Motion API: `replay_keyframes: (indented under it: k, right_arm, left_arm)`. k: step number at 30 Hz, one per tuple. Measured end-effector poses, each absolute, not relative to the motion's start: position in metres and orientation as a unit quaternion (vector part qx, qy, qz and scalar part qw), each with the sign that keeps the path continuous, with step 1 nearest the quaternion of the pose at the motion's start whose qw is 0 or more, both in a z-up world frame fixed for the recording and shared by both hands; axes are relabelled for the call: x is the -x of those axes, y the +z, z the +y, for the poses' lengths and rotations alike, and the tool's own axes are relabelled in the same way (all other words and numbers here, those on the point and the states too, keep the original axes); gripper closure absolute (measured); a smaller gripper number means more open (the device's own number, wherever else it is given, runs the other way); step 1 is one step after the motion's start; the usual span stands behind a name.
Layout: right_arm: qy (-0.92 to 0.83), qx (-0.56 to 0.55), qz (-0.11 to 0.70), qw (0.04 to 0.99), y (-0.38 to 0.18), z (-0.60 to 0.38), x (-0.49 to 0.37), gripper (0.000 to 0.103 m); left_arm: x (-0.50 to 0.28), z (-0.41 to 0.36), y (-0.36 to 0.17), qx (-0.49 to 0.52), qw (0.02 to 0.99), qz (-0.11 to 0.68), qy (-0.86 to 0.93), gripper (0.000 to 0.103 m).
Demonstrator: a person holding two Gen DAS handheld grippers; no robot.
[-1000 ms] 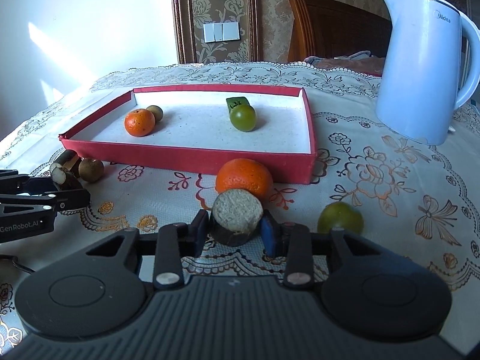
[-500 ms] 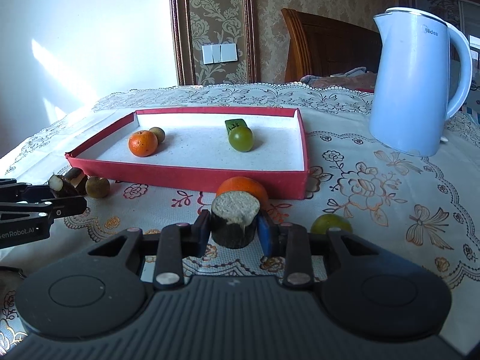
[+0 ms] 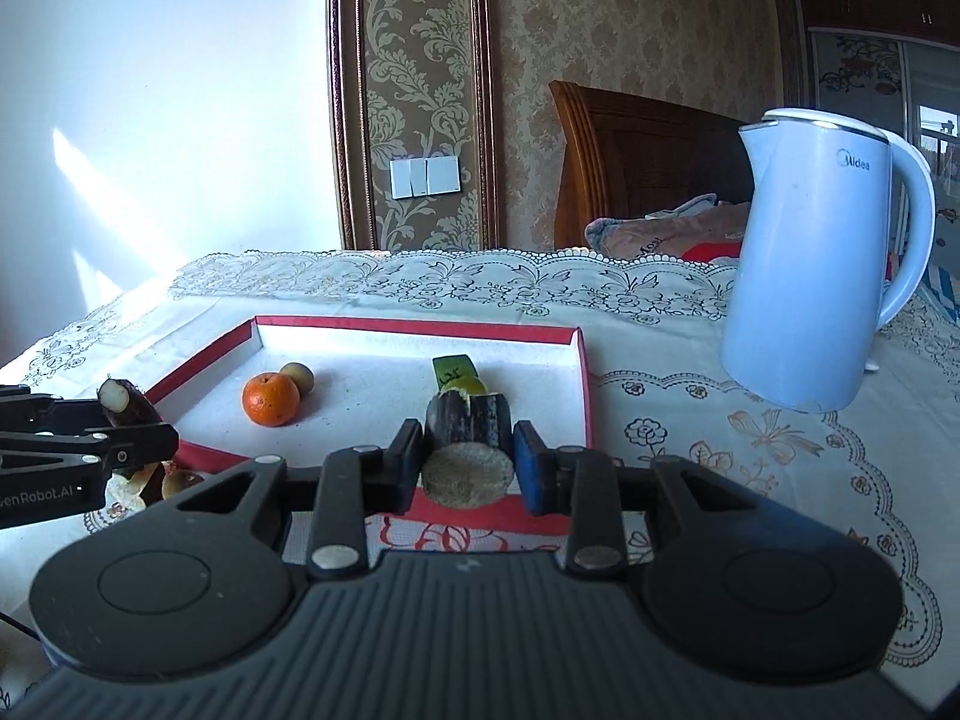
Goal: Organize fruits
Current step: 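Carry the cylinder slice and eggplant chunk with both grippers into the red tray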
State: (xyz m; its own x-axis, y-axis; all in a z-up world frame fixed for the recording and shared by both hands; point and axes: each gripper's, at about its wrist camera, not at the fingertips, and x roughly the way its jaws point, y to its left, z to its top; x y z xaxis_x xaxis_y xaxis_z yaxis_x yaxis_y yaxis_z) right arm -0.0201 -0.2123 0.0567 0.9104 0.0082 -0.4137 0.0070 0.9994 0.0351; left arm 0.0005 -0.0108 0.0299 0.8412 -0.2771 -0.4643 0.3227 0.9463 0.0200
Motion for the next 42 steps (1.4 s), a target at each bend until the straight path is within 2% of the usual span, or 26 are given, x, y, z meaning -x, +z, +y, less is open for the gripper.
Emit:
replay_keyframes:
  k: [19, 42]
  right_arm:
    - [-0.029, -0.029, 0.256, 0.966, 0.043, -0.227, -0.063, 0.072]
    - [-0.078, -0.047, 0.297, 0.951, 0.023, -0.246, -0.130, 0.072]
  left_arm:
    - [-0.080, -0.042, 0.018, -0.030, 0.954, 0.274, -0.122, 0.063]
    - [-0.132, -0.082, 0.002, -0.060, 0.956, 0.271, -0.097, 0.063]
